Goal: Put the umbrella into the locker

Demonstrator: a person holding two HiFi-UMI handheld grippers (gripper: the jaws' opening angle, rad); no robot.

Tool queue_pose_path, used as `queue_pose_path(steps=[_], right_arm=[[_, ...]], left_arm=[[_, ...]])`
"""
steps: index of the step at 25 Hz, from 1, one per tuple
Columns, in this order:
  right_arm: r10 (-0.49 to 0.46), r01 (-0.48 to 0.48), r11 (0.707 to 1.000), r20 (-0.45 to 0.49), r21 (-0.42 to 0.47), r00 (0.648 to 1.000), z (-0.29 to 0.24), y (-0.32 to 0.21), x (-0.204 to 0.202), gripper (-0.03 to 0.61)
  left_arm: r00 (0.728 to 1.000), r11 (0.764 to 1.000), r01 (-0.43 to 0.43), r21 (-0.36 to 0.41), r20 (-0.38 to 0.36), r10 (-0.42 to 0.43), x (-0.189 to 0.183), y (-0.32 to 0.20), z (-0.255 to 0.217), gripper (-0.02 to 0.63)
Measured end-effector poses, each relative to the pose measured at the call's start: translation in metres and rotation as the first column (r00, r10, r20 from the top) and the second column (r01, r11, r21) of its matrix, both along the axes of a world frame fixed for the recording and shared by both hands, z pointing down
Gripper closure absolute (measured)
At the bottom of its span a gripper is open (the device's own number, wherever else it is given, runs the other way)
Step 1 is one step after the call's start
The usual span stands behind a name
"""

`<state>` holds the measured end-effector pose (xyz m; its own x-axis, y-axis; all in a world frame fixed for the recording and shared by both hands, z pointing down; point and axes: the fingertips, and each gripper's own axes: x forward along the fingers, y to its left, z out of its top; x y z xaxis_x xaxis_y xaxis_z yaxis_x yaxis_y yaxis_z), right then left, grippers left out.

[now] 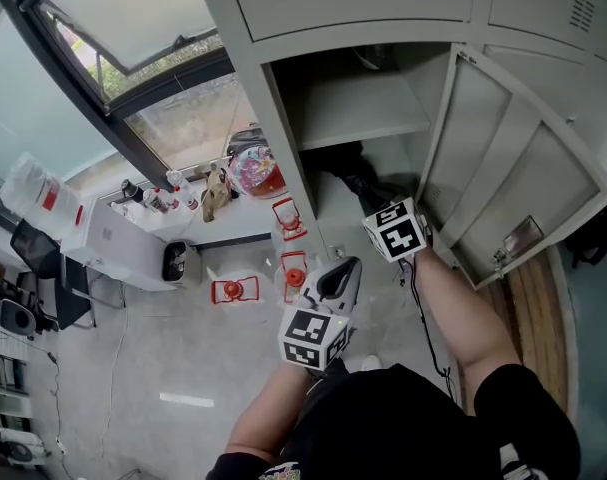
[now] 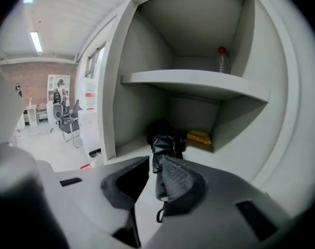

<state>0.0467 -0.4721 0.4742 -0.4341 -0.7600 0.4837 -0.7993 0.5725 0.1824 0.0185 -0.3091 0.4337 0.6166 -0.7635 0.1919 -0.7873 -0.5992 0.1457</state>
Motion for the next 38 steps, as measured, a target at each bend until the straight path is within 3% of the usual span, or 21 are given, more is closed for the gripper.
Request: queue_pose_path(steps=[2, 18, 26, 38], right_arm=[[-0.008, 0.008, 1.0, 0.022, 0.014, 1.0, -0.006, 0.011, -0.002, 0.525], [-0.068, 0.067, 0.998, 0.144, 0.011, 0.987, -0.024, 0.095, -0.032, 0.525], [-0.026, 0.03, 0.999, 0.208, -0.016, 0.978, -0.028, 0.145, -0.06, 0.525], [0.065, -0.06, 0.998, 0.205, -0.029, 0.977, -0.022, 0.234, -0.072, 0.525]], left_arm=[[1.0, 1.0, 0.008, -0.001, -0.001, -0.008, 0.0, 0.008, 0.0, 0.597], [0.999, 0.999, 0.036, -0.005, -0.004, -0.036, -0.027, 0.05, -0.003, 0.597], [1.0, 1.0, -0.005, -0.01, -0.004, 0.005, -0.063, 0.083, -0.004, 0.597], [0.995, 0.995, -0.094, -0.016, -0.038, 0.093, -0.091, 0.15, 0.005, 0.597]])
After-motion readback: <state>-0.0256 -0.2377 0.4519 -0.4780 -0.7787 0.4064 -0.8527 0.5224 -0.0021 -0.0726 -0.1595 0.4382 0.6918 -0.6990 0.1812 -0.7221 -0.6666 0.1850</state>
